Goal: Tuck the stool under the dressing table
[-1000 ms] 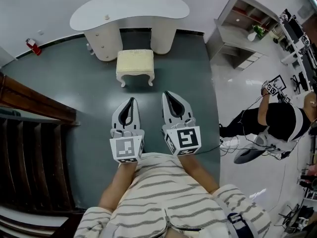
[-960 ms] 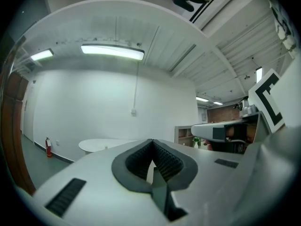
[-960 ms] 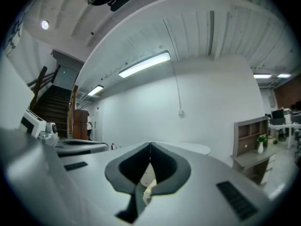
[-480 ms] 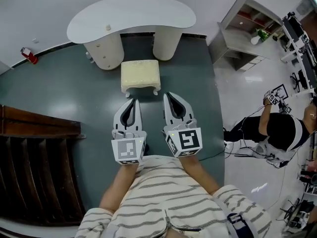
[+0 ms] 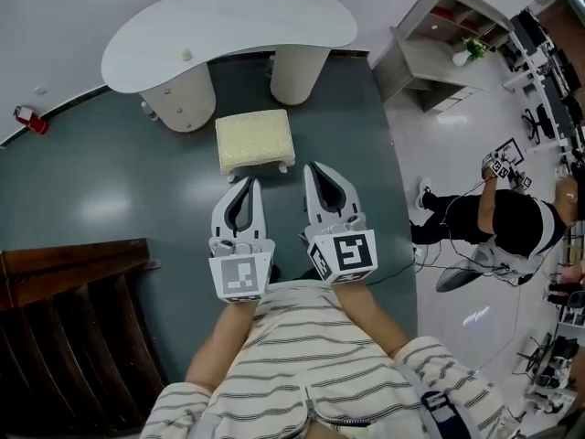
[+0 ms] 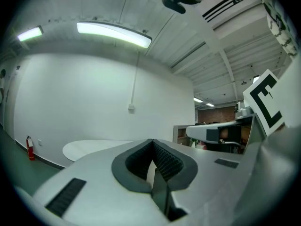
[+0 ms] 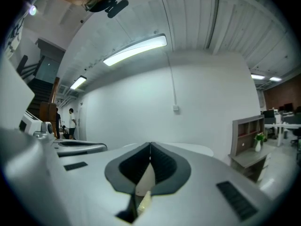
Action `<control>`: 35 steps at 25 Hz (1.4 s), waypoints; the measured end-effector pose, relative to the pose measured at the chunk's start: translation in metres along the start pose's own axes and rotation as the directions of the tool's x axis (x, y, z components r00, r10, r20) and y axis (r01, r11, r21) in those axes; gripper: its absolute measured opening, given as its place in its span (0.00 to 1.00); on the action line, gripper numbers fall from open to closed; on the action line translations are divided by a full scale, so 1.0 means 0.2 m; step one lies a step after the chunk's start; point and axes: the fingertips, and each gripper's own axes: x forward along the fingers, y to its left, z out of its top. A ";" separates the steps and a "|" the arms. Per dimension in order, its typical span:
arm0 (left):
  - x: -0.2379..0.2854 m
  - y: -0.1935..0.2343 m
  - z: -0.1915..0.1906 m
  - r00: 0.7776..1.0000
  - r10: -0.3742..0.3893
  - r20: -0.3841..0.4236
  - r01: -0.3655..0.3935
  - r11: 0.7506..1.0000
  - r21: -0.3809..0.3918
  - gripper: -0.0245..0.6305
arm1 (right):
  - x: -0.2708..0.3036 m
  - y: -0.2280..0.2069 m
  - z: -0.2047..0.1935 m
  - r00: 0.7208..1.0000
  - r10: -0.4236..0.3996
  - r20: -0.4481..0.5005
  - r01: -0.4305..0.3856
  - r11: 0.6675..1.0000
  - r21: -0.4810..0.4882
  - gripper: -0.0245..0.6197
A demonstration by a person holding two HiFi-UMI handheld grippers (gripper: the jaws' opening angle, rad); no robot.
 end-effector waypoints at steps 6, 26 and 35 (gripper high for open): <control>0.10 0.09 -0.05 1.000 -0.010 -0.012 0.009 1.000 -0.026 0.05 | 0.12 -0.01 -0.01 0.999 -0.030 -0.013 0.030 1.000 -0.008 0.06; 0.40 0.02 -0.12 0.997 0.071 -0.042 -0.071 0.997 0.018 0.05 | 0.36 -0.22 -0.09 0.997 0.076 -0.028 -0.076 0.997 -0.006 0.06; 0.66 -0.17 -0.17 0.986 0.145 -0.082 -0.142 0.989 0.040 0.05 | 0.41 -0.53 -0.13 0.988 0.148 -0.035 -0.147 0.988 0.042 0.06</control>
